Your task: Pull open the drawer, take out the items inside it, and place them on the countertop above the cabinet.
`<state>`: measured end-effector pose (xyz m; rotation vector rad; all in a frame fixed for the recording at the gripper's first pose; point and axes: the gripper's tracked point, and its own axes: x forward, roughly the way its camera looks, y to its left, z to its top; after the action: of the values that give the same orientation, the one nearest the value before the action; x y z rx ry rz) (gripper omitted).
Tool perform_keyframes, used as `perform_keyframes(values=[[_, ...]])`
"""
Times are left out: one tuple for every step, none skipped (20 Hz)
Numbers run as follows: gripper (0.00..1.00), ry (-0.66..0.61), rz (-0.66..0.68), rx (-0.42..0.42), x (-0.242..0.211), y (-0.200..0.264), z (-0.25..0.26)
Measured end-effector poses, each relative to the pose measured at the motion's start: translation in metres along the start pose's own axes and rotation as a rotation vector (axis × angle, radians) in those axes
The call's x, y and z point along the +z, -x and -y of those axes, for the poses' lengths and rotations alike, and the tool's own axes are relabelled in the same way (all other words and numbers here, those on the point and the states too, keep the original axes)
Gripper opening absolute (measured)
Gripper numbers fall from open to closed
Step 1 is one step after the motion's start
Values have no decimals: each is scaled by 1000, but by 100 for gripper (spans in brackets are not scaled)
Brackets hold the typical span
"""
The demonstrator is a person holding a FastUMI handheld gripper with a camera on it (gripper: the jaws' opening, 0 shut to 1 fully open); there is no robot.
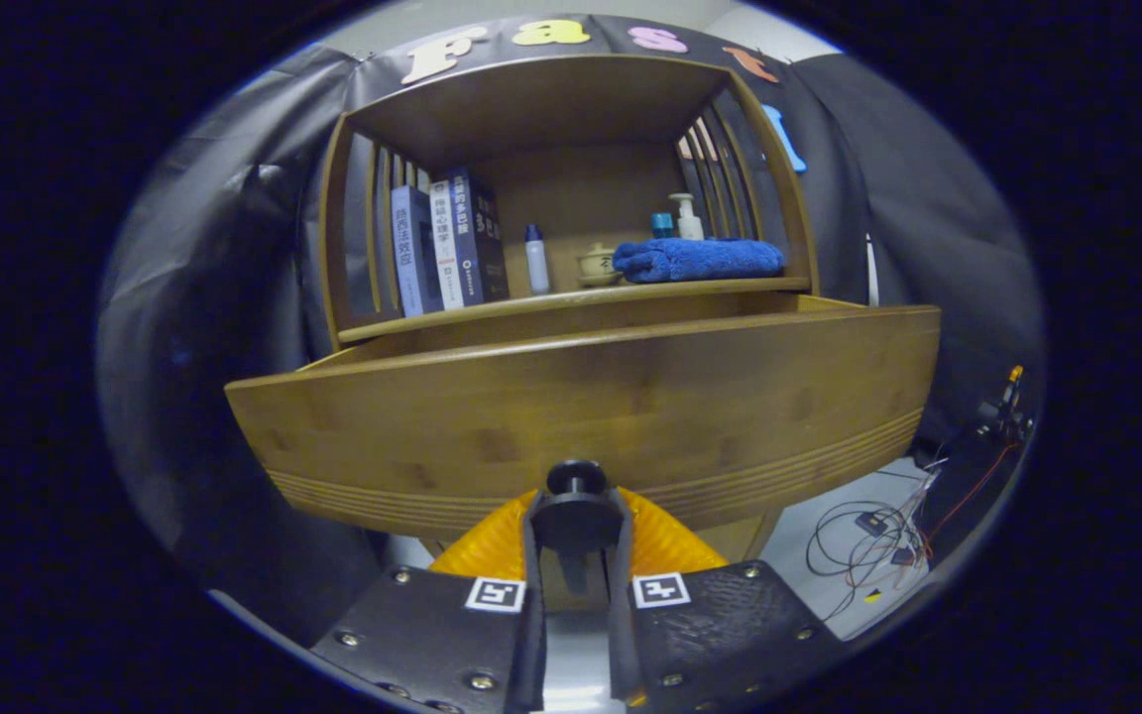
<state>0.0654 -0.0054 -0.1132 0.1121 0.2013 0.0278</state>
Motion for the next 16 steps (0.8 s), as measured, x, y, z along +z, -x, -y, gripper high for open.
perform_keyframes(values=[[25,-3,-9,4,-5,6,0],[25,-11,-4,5,-6,13,0],[25,-3,1,-1,-8,18,0],[25,2,2,0,-10,24,-1],[26,1,-1,8,-13,31,-2],[25,10,-2,18,-15,35,-5],[25,19,-4,20,-15,36,-4],[26,7,-11,26,-15,37,-1],[25,0,-6,31,-16,41,-3],[25,7,-9,35,-16,40,-2],[25,6,-1,38,-17,39,-3],[26,-3,-4,38,-16,38,-3],[26,-8,-8,35,-17,37,-2],[31,-13,-19,36,-16,37,-2],[37,-21,-39,30,-19,36,-2],[43,-26,-67,22,-22,35,-1]])
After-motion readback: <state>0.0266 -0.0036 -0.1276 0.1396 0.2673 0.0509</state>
